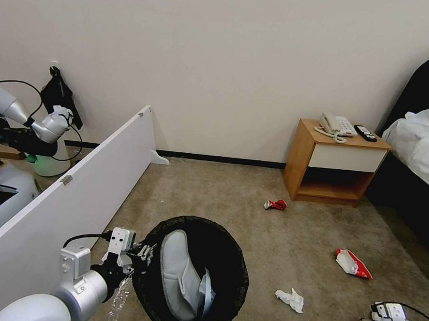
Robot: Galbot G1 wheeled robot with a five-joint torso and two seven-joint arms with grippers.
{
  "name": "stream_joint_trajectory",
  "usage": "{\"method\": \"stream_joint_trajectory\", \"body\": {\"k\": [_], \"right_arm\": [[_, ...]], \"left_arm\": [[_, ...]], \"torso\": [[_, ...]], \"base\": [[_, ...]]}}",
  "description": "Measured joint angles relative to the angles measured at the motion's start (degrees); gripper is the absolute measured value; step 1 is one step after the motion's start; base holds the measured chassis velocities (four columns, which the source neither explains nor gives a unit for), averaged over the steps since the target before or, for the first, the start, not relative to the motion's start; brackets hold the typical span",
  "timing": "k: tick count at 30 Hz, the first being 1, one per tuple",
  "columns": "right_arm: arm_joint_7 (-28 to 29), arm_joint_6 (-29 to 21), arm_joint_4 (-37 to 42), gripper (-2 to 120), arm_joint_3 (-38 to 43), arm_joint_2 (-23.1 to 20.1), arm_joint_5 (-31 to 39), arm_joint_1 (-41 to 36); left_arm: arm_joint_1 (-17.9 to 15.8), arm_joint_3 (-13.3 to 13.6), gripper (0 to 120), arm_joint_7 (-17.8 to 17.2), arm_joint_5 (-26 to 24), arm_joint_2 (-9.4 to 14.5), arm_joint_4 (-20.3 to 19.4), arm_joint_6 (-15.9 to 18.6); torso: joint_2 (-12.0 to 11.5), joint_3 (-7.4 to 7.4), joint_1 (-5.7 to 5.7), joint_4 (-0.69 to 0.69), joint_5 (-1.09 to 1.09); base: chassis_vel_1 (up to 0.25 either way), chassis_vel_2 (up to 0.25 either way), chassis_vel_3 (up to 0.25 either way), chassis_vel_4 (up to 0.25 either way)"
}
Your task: Pick up the trash bin, then pick up the garbage from the floor and place it into the trash bin.
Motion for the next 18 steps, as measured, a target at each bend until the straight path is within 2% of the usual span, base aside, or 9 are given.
{"method": "stream_joint_trajectory", "body": {"k": [18], "right_arm": [[1.0,-0.1,-2.7,100,2.2,0.8,-2.0,1.2]], "left_arm": [[0.7,-0.2,4,0.0,0.0,-0.1,-0.5,0.0]], "torso": [[0.0,0.0,0.0,0.0,0.0]], "base": [[0.0,0.0,0.0,0.0]]}}
